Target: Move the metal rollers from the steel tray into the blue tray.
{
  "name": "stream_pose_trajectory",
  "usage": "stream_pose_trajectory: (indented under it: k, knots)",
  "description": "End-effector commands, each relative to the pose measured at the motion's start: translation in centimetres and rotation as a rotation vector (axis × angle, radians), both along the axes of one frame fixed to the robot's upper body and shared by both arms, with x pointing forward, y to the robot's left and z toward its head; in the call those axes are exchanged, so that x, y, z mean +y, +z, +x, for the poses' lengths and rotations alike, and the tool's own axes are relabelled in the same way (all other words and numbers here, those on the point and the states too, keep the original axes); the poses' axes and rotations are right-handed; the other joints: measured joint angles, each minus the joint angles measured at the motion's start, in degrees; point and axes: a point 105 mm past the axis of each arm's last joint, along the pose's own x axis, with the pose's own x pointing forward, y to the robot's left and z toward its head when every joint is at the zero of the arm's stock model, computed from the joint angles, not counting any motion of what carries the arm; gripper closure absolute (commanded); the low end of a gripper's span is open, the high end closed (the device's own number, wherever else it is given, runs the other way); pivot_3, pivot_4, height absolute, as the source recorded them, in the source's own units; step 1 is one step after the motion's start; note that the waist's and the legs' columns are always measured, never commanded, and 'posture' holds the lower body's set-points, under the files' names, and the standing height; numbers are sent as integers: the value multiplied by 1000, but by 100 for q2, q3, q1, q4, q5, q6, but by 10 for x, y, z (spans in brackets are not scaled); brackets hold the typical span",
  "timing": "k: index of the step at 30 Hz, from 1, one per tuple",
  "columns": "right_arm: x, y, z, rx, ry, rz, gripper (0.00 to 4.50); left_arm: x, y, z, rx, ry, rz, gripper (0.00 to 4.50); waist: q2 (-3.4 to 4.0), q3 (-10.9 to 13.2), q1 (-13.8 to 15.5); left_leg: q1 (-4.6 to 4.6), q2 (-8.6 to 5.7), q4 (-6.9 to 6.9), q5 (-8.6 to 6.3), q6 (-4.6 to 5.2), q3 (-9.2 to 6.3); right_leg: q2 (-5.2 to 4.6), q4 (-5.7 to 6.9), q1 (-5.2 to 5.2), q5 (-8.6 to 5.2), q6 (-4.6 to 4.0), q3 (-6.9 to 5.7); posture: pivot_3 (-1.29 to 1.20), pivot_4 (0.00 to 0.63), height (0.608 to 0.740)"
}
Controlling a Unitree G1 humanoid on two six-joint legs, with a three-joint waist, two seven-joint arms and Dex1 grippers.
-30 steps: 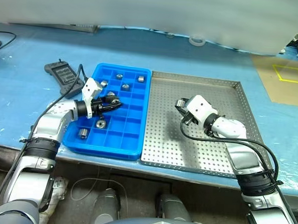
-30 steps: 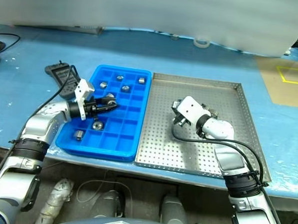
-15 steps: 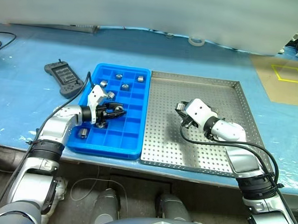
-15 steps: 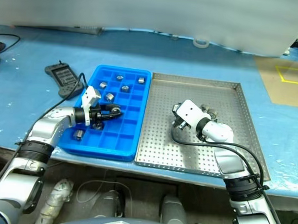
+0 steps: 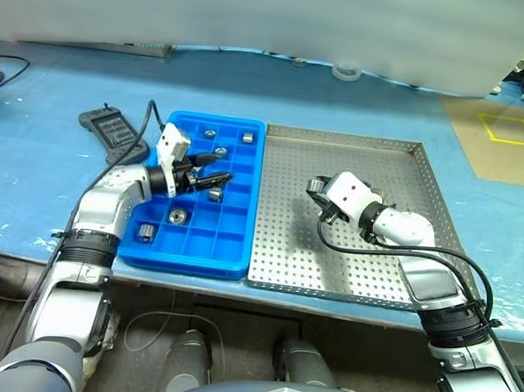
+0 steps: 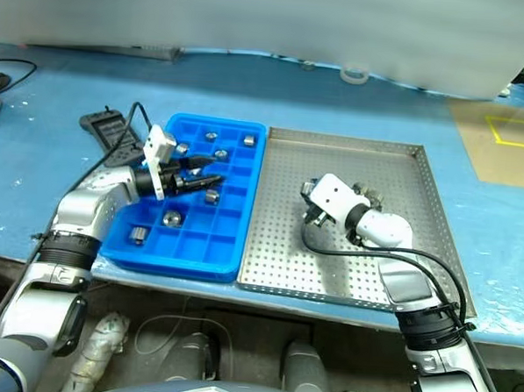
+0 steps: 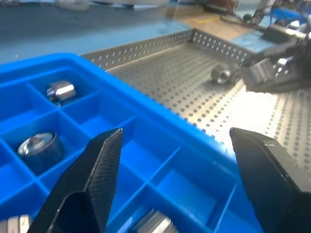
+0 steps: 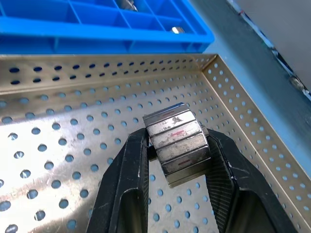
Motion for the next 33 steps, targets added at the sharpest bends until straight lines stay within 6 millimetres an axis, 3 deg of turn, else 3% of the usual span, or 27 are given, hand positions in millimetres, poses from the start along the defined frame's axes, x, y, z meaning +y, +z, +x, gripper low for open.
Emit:
stream_pose_trajectory:
  k: [1,6,12,18,23,33]
  knots:
    - [14,41,-2,-142,72,25,3299,-29,15,-6,7,-102,-79,808,0,0,-1,0,0,0,0,0,0,0,0,0,0,0,0,-172,150,740]
    - [31,55,-8,-228,148,-46,3299,-79,7,-10,77,-212,-142,808,-1,0,21,-2,-2,3,-2,4,0,-2,0,2,0,0,1,-184,150,740]
    - [34,57,-12,-274,185,-132,3299,-111,14,-9,101,-256,-223,808,-1,-1,-31,-2,-2,4,-2,6,1,-2,-2,1,12,20,3,-220,150,740]
    - [32,56,-15,-266,185,-139,3299,-119,10,-24,137,-339,-217,808,-1,0,-41,-3,2,3,-3,6,1,-1,-3,-1,9,15,2,-239,150,740]
    - [32,53,-16,-253,180,-134,3299,-116,29,-32,169,-423,-303,808,-1,0,-36,-3,0,6,-4,9,2,-3,-3,1,0,-1,3,-242,150,740]
    - [29,46,-15,-233,184,-139,3299,-104,23,-29,183,-411,-265,808,1,0,-40,-3,1,6,-4,10,3,-2,-3,0,-1,-1,3,-231,150,740]
